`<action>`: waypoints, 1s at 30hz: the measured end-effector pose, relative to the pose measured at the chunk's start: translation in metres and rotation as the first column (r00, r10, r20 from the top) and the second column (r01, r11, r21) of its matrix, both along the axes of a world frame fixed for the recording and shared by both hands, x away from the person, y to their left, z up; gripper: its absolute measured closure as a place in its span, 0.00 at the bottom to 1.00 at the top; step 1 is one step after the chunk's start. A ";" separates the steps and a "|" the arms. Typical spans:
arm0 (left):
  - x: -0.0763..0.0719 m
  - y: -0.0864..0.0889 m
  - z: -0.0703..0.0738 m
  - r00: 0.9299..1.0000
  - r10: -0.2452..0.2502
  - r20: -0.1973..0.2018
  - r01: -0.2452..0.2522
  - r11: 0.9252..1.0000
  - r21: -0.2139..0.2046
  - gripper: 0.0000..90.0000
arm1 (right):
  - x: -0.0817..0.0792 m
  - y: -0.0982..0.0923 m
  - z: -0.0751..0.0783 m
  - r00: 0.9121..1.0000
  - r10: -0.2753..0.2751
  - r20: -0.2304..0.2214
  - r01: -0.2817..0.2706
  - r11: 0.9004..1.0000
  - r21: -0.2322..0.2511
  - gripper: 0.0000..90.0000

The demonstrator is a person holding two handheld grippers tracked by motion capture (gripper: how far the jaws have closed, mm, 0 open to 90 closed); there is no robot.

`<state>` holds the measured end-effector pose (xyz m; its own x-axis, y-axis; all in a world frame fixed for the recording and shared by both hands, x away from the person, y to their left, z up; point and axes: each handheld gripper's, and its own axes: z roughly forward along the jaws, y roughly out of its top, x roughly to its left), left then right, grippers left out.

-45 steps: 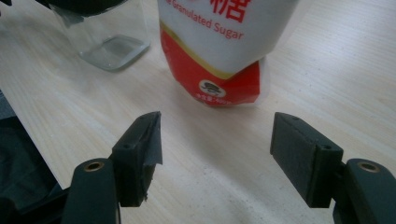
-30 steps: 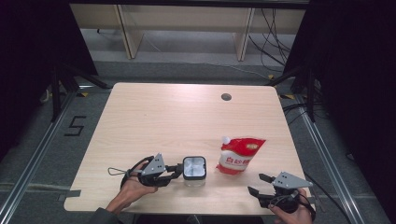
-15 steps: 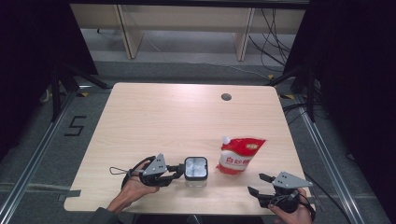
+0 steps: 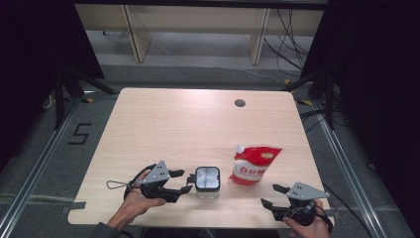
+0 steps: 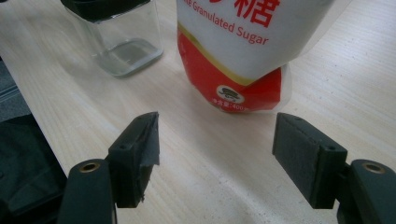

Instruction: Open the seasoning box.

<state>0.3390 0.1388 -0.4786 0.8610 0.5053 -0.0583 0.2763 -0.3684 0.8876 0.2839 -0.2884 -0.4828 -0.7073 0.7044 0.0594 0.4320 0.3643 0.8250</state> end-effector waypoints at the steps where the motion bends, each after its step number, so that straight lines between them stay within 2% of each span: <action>1: -0.002 0.000 0.002 0.999 0.029 -0.025 -0.030 0.999 -0.027 0.41 | 0.000 0.000 0.000 1.000 -0.003 -0.005 0.003 1.000 0.001 0.36; 2: -0.002 0.001 0.004 0.999 0.033 -0.018 -0.034 0.999 -0.029 0.41 | 0.002 -0.001 0.000 1.000 0.018 0.010 -0.018 1.000 -0.006 0.36; 5: -0.002 0.005 0.008 0.997 0.068 -0.028 -0.069 0.996 -0.055 0.46 | -0.003 0.003 0.003 1.000 -0.007 0.013 0.007 1.000 -0.002 0.37; 6: -0.001 0.007 0.009 0.996 0.079 -0.036 -0.082 0.994 -0.073 0.54 | -0.003 0.007 0.005 0.999 0.011 0.049 -0.011 1.000 0.004 0.39; 7: -0.001 0.007 0.009 0.996 0.079 -0.036 -0.082 0.994 -0.073 0.60 | -0.003 0.007 0.005 0.999 0.011 0.049 -0.011 1.000 0.004 0.39; 8: -0.001 0.007 0.009 0.997 0.074 -0.031 -0.076 0.993 -0.086 0.60 | -0.003 0.009 0.006 0.998 0.027 0.051 -0.027 1.000 0.004 0.39; 9: -0.001 0.007 0.010 0.997 0.072 -0.026 -0.074 0.993 -0.093 0.69 | -0.004 0.014 0.005 0.998 0.038 0.052 -0.037 0.999 -0.009 0.40; 11: -0.003 0.006 0.013 0.996 0.083 -0.027 -0.085 0.991 -0.101 0.77 | -0.005 0.017 0.004 0.998 0.042 0.045 -0.042 0.999 -0.009 0.40; 12: -0.003 0.004 0.013 0.997 0.074 -0.019 -0.076 0.990 -0.115 0.80 | -0.004 0.020 0.003 0.997 0.062 0.049 -0.060 0.998 -0.032 0.40; 13: -0.004 0.002 0.015 0.996 0.084 -0.018 -0.086 0.990 -0.108 0.80 | -0.004 0.020 0.003 0.997 0.062 0.049 -0.060 0.998 -0.032 0.40; 14: -0.005 -0.003 0.017 0.997 0.079 -0.004 -0.079 0.991 -0.104 0.85 | -0.004 0.023 0.002 0.995 0.086 0.045 -0.085 0.996 -0.032 0.40; 15: -0.005 -0.003 0.017 0.997 0.079 -0.004 -0.079 0.991 -0.104 0.88 | -0.004 0.023 0.002 0.995 0.086 0.045 -0.085 0.996 -0.032 0.40; 16: -0.006 -0.006 0.018 0.997 0.082 0.002 -0.082 0.992 -0.098 0.88 | -0.005 0.023 0.003 0.996 0.073 0.043 -0.071 0.997 -0.033 0.40; 20: -0.006 -0.014 0.021 0.997 0.071 0.024 -0.070 0.996 -0.058 0.93 | -0.005 0.024 0.003 0.997 0.079 0.020 -0.078 0.996 -0.031 0.40; 23: -0.005 -0.017 0.018 0.997 0.077 0.016 -0.076 0.996 -0.040 0.95 | -0.005 0.024 0.002 0.996 0.079 0.035 -0.078 0.996 -0.037 0.40; 24: -0.004 -0.017 0.017 0.997 0.073 0.014 -0.072 0.996 -0.053 0.96 | -0.005 0.024 0.003 0.996 0.076 0.035 -0.075 0.997 -0.036 0.40; 26: -0.003 -0.016 0.017 0.997 0.077 0.016 -0.076 0.996 -0.048 0.96 | -0.005 0.025 0.002 0.996 0.082 0.039 -0.081 0.996 -0.036 0.40; 27: -0.004 -0.016 0.017 0.996 0.088 0.006 -0.088 0.994 -0.061 0.96 | -0.005 0.026 0.002 0.996 0.083 0.038 -0.082 0.996 -0.034 0.40; 30: -0.004 -0.017 0.016 0.996 0.089 0.008 -0.088 0.994 -0.063 0.96 | -0.005 0.027 0.003 0.995 0.093 0.041 -0.092 0.995 -0.027 0.41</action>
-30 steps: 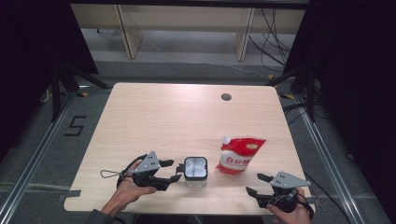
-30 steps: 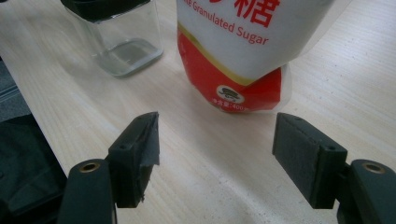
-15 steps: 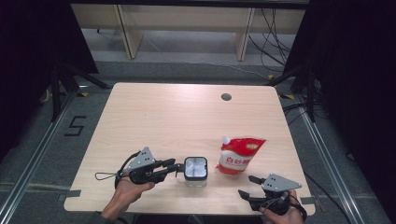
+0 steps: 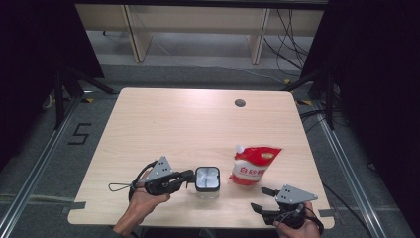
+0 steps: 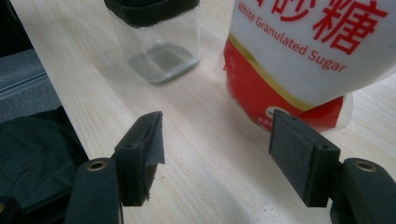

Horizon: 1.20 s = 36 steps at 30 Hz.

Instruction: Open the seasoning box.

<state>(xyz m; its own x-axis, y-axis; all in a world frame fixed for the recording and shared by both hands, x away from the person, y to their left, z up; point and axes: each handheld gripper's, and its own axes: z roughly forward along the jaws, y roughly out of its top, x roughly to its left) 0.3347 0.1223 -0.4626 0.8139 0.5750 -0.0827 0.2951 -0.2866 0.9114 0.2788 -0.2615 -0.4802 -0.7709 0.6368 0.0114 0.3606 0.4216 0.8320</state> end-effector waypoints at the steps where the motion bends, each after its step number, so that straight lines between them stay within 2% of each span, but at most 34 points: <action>1: 0.000 0.000 -0.001 1.000 -0.001 0.006 0.001 1.000 0.002 0.96 | 0.000 0.001 0.000 1.000 0.003 0.000 -0.003 1.000 0.003 0.42; 2: -0.001 -0.001 -0.001 1.000 0.001 0.007 -0.001 1.000 0.001 0.96 | 0.000 0.001 0.000 1.000 0.010 0.006 -0.010 1.000 0.003 0.43; 3: -0.001 -0.001 -0.001 1.000 0.004 0.008 -0.004 1.000 0.001 0.96 | -0.001 0.003 0.000 1.000 0.014 -0.012 -0.013 1.000 0.015 0.44; 4: -0.001 0.000 -0.001 1.000 0.005 0.008 -0.005 1.000 -0.001 0.96 | 0.000 0.003 0.000 1.000 0.027 -0.011 -0.027 1.000 0.008 0.47; 5: -0.001 -0.001 -0.002 1.000 0.015 0.003 -0.015 1.000 -0.019 0.96 | 0.000 0.004 0.001 1.000 0.024 0.012 -0.024 1.000 0.006 0.48; 6: 0.000 0.000 -0.002 1.000 0.006 0.006 -0.006 1.000 -0.024 0.96 | -0.001 0.005 0.001 1.000 0.025 0.008 -0.025 1.000 0.016 0.50; 8: -0.001 -0.001 -0.003 1.000 0.020 -0.018 -0.021 0.999 -0.042 0.96 | -0.002 0.007 0.002 1.000 0.021 0.014 -0.021 1.000 0.009 0.51; 10: -0.001 0.000 -0.002 1.000 0.008 -0.012 -0.009 1.000 -0.025 0.95 | -0.002 0.009 0.002 0.999 0.024 0.023 -0.024 1.000 0.014 0.52; 11: -0.001 0.001 -0.001 1.000 0.012 0.002 -0.012 1.000 -0.009 0.94 | -0.001 0.010 0.002 0.999 0.033 0.012 -0.033 0.999 0.027 0.52; 12: 0.000 0.003 0.000 1.000 0.020 0.014 -0.020 1.000 0.002 0.94 | -0.001 0.011 0.002 0.999 0.037 0.007 -0.037 0.999 0.017 0.52; 17: -0.001 0.002 -0.001 1.000 0.026 -0.002 -0.026 1.000 -0.002 0.94 | -0.001 0.013 0.001 0.999 0.037 0.018 -0.037 0.999 0.013 0.52; 19: -0.001 0.003 -0.001 1.000 0.025 0.000 -0.025 1.000 -0.005 0.94 | -0.001 0.013 0.001 0.999 0.040 0.005 -0.040 0.999 0.017 0.52; 23: 0.000 0.003 -0.002 1.000 0.017 0.005 -0.017 1.000 -0.013 0.96 | -0.001 0.015 0.001 0.998 0.049 0.027 -0.049 0.999 0.015 0.54; 26: 0.000 0.003 -0.002 1.000 0.007 0.014 -0.007 1.000 0.003 0.97 | -0.001 0.016 0.002 0.999 0.048 0.023 -0.049 0.999 0.011 0.57; 27: 0.000 0.002 -0.003 1.000 0.012 0.012 -0.012 1.000 -0.023 0.97 | 0.000 0.017 0.001 0.999 0.044 0.025 -0.045 0.999 0.009 0.57; 28: -0.001 0.002 -0.003 1.000 0.022 0.005 -0.022 0.999 -0.027 0.97 | 0.000 0.018 0.001 0.999 0.046 0.020 -0.046 0.999 0.009 0.58; 31: -0.001 0.002 -0.003 1.000 0.030 -0.004 -0.030 0.999 -0.030 0.98 | 0.002 0.022 0.000 0.997 0.075 0.019 -0.075 0.997 0.022 0.59; 32: -0.001 0.002 -0.003 1.000 0.029 -0.006 -0.029 0.999 -0.031 0.98 | 0.001 0.021 0.002 0.998 0.053 0.021 -0.053 0.999 0.008 0.60; 35: -0.002 0.002 -0.003 0.999 0.031 -0.007 -0.031 0.999 -0.034 0.98 | 0.002 0.023 0.002 0.998 0.055 0.019 -0.055 0.998 0.019 0.62; 36: -0.001 0.003 -0.003 1.000 0.030 -0.006 -0.030 0.999 -0.033 0.98 | 0.003 0.023 0.002 0.998 0.058 0.034 -0.059 0.998 0.016 0.62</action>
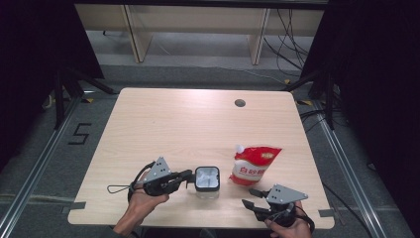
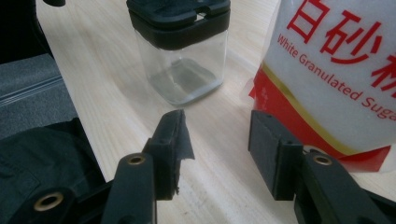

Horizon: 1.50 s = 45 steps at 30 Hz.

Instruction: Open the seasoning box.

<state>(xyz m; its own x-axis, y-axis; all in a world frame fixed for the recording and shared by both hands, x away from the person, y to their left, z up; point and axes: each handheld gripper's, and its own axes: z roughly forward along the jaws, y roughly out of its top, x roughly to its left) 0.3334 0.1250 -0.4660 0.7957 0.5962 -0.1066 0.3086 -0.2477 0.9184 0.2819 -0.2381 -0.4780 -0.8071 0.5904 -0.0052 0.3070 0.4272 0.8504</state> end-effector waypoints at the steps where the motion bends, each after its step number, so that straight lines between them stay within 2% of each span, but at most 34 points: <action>1: 0.001 0.001 0.000 1.000 -0.005 0.006 0.005 1.000 -0.001 0.98 | 0.000 0.001 0.000 1.000 -0.002 -0.004 0.002 1.000 0.004 0.63; 6: 0.001 0.001 -0.001 1.000 -0.007 0.004 0.007 1.000 -0.007 0.98 | 0.000 0.006 0.001 1.000 0.010 -0.002 -0.010 1.000 0.013 0.65; 7: 0.002 0.001 -0.001 1.000 -0.010 0.005 0.011 1.000 -0.014 0.98 | 0.000 0.007 0.001 1.000 0.012 0.010 -0.012 1.000 0.006 0.65; 9: 0.001 0.002 -0.002 1.000 -0.005 -0.002 0.005 1.000 -0.018 0.98 | 0.001 0.009 0.001 1.000 0.022 0.004 -0.022 1.000 0.019 0.66; 10: 0.001 0.002 -0.002 1.000 -0.008 0.002 0.008 1.000 -0.015 0.98 | 0.000 0.010 0.002 1.000 0.006 -0.006 -0.006 1.000 0.011 0.66; 15: 0.002 0.002 -0.003 1.000 -0.004 -0.004 0.004 0.999 -0.038 0.99 | 0.003 0.016 0.001 1.000 0.026 0.014 -0.026 1.000 0.018 0.67; 22: 0.001 0.002 -0.005 1.000 0.002 -0.011 -0.003 0.999 -0.051 0.99 | 0.003 0.026 0.004 0.999 0.025 0.047 -0.026 1.000 0.016 0.76; 25: 0.001 0.003 -0.004 1.000 0.005 -0.013 -0.005 0.999 -0.046 0.99 | 0.004 0.029 0.005 0.998 0.015 0.057 -0.017 1.000 0.023 0.78; 26: 0.001 0.003 -0.004 1.000 0.005 -0.012 -0.005 0.999 -0.046 0.99 | 0.006 0.031 0.005 0.998 0.031 0.057 -0.034 0.999 0.039 0.80; 28: 0.001 0.003 -0.005 1.000 0.001 -0.011 -0.001 0.999 -0.047 0.99 | 0.006 0.032 0.006 0.998 0.020 0.067 -0.021 1.000 0.016 0.82; 29: 0.001 0.004 -0.004 1.000 -0.003 -0.003 0.002 0.999 -0.041 0.99 | 0.005 0.034 0.006 0.999 0.010 0.043 -0.011 1.000 0.027 0.83; 32: 0.001 0.003 -0.005 1.000 0.005 -0.013 -0.005 0.999 -0.049 0.99 | 0.009 0.041 0.006 0.997 0.046 0.067 -0.047 0.999 0.021 0.86; 34: 0.003 0.004 -0.004 1.000 -0.016 0.008 0.016 0.999 -0.033 0.99 | 0.010 0.044 0.007 0.996 0.047 0.074 -0.048 0.999 0.010 0.87; 35: 0.002 0.004 -0.004 1.000 -0.007 -0.001 0.007 0.999 -0.038 0.99 | 0.011 0.046 0.007 0.995 0.056 0.082 -0.056 0.998 0.009 0.88; 37: 0.003 0.004 -0.004 1.000 -0.017 0.008 0.017 0.999 -0.033 0.99 | 0.013 0.049 0.007 0.995 0.057 0.082 -0.059 0.998 0.016 0.90; 38: 0.002 0.004 -0.005 1.000 -0.011 -0.001 0.011 0.999 -0.046 0.99 | 0.014 0.051 0.007 0.994 0.048 0.096 -0.051 0.999 0.019 0.90; 39: 0.002 0.004 -0.005 1.000 -0.008 -0.005 0.007 0.999 -0.053 0.99 | 0.016 0.051 0.008 0.993 0.064 0.097 -0.064 0.998 0.000 0.91; 42: 0.003 0.004 -0.005 1.000 -0.011 -0.004 0.011 0.999 -0.052 0.99 | 0.019 0.056 0.009 0.994 0.054 0.096 -0.056 0.998 0.015 0.93; 45: 0.002 0.004 -0.005 1.000 -0.010 -0.004 0.010 0.999 -0.052 0.99 | 0.021 0.060 0.010 0.992 0.069 0.105 -0.070 0.998 0.007 0.94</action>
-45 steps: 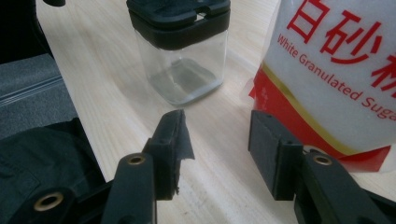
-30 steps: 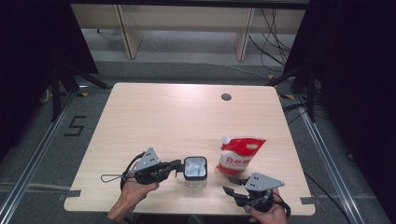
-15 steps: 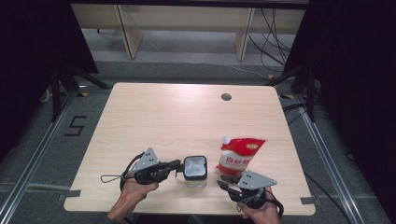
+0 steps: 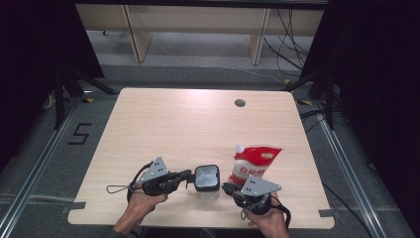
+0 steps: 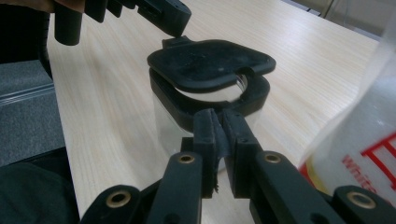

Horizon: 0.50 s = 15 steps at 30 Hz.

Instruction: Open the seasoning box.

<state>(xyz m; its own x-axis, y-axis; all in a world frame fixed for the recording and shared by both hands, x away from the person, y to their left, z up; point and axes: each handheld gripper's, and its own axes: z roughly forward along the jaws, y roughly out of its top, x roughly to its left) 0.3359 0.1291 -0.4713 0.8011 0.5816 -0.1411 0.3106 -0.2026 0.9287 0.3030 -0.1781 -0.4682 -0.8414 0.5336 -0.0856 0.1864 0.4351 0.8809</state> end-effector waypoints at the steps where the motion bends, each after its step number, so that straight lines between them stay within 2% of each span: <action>1: 0.000 0.000 0.000 1.000 -0.001 0.000 0.001 1.000 0.000 0.99 | 0.001 0.002 0.000 1.000 0.006 0.006 -0.006 1.000 -0.007 0.95; 3: 0.000 0.000 0.000 1.000 -0.002 0.001 0.002 1.000 0.001 0.99 | 0.002 0.005 0.000 1.000 0.013 -0.002 -0.013 1.000 -0.005 0.96; 7: 0.000 -0.001 0.000 1.000 -0.002 -0.006 0.002 1.000 0.000 0.99 | 0.003 0.009 0.001 1.000 0.016 0.018 -0.015 1.000 -0.019 0.97; 8: 0.000 0.000 0.001 1.000 -0.010 0.009 0.010 1.000 0.018 0.99 | 0.003 0.009 0.003 1.000 0.019 0.013 -0.018 0.999 -0.032 0.97; 12: -0.001 -0.001 0.003 0.999 -0.007 0.032 0.005 0.999 0.049 0.99 | 0.003 0.011 0.004 1.000 0.013 0.010 -0.013 0.999 -0.032 0.98; 14: -0.002 -0.002 0.003 0.999 -0.012 0.051 0.010 0.999 0.049 0.90 | 0.005 0.010 0.004 1.000 0.023 0.019 -0.023 0.999 -0.034 0.98; 15: -0.003 -0.002 0.005 0.998 -0.022 0.067 0.017 0.997 0.072 0.80 | 0.005 0.010 0.004 1.000 0.022 0.018 -0.022 0.999 -0.030 0.98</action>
